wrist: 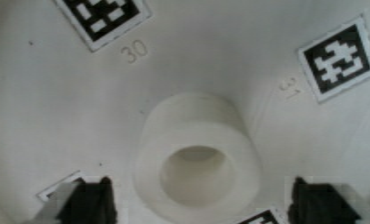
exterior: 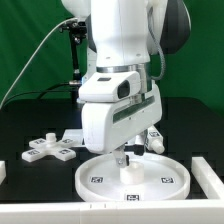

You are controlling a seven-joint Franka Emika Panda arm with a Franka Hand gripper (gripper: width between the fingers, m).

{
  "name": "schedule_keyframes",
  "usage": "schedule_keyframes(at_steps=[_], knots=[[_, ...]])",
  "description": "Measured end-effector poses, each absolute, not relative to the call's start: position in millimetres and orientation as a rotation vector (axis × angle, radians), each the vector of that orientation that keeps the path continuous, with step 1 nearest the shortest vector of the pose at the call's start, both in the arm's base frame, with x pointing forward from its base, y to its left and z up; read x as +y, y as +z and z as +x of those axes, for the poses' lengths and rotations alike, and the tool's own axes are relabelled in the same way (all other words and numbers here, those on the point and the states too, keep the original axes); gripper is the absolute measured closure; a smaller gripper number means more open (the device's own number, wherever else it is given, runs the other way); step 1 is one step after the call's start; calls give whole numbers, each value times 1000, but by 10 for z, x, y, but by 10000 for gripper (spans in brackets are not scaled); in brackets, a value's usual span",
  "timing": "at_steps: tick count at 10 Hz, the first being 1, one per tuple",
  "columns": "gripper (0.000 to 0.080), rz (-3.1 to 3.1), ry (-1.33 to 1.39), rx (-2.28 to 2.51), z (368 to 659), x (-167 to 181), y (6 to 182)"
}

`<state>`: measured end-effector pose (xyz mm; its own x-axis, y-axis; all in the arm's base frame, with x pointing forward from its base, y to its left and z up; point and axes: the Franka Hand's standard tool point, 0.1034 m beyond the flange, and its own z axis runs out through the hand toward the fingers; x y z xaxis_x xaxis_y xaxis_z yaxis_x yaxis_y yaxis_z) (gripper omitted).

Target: Assemble round table

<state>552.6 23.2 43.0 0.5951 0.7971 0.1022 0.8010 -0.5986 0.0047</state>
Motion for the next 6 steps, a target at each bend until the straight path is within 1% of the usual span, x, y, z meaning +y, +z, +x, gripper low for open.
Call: schedule_keyframes(at_steps=[1,2,6], knots=[[208,-2771,-144,-1379,5518,249,419],[168,-2771,-140,-1378,5494,248,387],[151,-2779,-125,-1341,5434,215,122]])
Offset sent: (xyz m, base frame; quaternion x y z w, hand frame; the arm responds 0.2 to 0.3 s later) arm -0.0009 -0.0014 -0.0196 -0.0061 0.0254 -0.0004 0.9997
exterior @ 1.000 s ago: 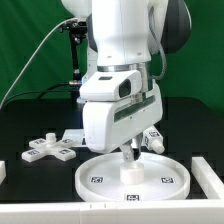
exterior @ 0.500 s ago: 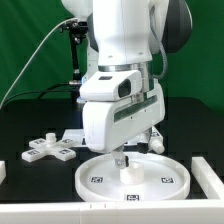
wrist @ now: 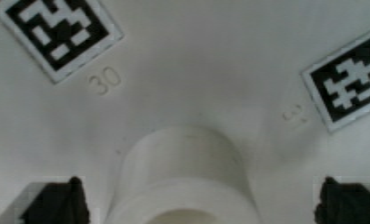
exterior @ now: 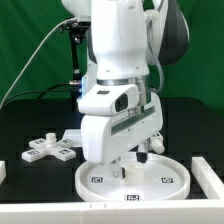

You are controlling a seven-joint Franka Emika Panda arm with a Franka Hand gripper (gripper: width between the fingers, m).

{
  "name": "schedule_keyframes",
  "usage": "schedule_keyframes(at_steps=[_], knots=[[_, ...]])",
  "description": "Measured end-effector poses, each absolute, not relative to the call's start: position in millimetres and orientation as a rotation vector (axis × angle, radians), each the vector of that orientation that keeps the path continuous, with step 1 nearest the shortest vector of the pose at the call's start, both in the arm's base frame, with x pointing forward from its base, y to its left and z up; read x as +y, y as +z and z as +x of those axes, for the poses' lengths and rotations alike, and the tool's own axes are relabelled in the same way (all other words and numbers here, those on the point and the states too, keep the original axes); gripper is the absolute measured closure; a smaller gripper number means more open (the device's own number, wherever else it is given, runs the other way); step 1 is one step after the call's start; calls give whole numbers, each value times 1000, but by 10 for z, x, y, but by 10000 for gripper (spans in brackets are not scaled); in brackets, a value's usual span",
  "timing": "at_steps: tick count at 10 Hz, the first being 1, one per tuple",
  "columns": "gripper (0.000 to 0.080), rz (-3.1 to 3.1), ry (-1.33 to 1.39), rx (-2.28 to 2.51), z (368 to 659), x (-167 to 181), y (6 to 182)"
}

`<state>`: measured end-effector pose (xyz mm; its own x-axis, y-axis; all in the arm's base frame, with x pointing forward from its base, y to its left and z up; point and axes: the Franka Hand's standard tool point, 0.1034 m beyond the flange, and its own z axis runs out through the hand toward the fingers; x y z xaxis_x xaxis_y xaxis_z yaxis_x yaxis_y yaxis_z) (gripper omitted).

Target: Assemble round table

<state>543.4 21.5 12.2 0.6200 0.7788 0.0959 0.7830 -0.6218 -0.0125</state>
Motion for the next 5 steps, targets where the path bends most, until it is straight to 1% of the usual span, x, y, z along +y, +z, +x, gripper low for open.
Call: schedule_keyframes(at_steps=[2,3,4,5], knots=[[151,-2784,-124,-1327,5451,218,101],[241,-2784,-123,-1327,5448,217,97],[241,-2784,-123,-1327,5448,216,96],[397,-2784,-123,-1327,5448,216,96]])
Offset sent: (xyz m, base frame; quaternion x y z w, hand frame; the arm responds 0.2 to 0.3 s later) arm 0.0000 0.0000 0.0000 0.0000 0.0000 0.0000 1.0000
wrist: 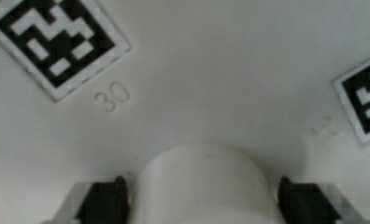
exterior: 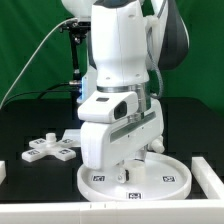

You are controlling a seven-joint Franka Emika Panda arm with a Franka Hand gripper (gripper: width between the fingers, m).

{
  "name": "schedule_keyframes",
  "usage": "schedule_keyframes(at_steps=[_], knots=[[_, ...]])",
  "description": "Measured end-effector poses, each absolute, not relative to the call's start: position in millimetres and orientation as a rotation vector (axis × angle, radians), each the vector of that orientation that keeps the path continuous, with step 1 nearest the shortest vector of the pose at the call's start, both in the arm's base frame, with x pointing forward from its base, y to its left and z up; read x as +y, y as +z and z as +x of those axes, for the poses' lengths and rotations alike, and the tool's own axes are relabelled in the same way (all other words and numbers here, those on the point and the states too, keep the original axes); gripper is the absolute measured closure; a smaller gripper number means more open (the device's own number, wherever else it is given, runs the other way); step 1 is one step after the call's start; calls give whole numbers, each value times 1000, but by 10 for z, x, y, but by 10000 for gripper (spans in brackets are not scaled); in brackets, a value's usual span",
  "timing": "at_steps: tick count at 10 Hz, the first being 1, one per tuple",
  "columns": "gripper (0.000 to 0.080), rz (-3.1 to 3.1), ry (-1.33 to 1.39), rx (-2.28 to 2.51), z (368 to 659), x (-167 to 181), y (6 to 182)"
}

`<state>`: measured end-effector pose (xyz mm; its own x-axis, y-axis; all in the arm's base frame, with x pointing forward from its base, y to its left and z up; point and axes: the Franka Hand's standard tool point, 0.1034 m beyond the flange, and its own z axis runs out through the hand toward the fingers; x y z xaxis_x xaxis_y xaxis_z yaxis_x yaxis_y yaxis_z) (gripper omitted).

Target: Assemble round table

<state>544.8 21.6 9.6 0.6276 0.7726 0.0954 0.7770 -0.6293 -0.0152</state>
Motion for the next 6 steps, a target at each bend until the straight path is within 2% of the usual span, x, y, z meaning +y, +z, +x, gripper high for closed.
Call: schedule_keyframes(at_steps=[3,6], knots=[[397,-2783,-122,-1327,5464,215,97],[397,-2775,-117,-1324,5616,288,97]])
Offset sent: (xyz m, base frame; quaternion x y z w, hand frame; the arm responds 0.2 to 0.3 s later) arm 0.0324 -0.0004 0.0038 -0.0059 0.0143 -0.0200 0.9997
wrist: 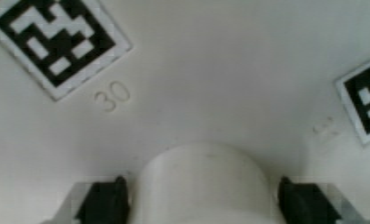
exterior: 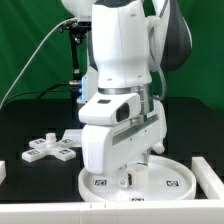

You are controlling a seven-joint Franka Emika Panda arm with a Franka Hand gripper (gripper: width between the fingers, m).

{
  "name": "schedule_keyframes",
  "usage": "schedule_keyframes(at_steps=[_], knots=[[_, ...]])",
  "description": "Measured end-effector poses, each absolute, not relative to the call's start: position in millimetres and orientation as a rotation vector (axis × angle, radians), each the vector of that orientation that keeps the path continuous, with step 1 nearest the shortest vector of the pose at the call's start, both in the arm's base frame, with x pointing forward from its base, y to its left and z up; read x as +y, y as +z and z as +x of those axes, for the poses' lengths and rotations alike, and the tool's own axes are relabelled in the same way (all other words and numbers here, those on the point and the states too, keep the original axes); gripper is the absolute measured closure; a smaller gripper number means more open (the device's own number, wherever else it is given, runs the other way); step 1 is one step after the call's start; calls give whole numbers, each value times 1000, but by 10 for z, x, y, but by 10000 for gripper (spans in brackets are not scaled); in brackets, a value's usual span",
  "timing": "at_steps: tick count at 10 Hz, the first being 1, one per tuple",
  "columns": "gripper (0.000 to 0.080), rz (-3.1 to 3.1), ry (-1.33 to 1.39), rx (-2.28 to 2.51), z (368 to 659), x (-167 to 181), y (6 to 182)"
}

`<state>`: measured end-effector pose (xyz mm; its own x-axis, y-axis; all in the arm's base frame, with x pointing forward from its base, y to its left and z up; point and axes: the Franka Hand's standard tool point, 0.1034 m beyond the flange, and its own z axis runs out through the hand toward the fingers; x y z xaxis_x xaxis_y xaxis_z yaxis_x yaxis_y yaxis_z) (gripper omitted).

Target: Assemble round table

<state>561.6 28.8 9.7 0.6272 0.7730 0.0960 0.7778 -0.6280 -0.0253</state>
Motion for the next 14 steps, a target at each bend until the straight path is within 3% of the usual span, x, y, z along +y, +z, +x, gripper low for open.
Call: schedule_keyframes(at_steps=[6,7,11,14], knots=[[396,-2799,-110,-1272,5612,341,92],[216,-2799,-110,-1272,5611,339,90],[153,-2815,-110,-1235,5614,342,109],[151,-2944,-120,-956,5509,515,383]])
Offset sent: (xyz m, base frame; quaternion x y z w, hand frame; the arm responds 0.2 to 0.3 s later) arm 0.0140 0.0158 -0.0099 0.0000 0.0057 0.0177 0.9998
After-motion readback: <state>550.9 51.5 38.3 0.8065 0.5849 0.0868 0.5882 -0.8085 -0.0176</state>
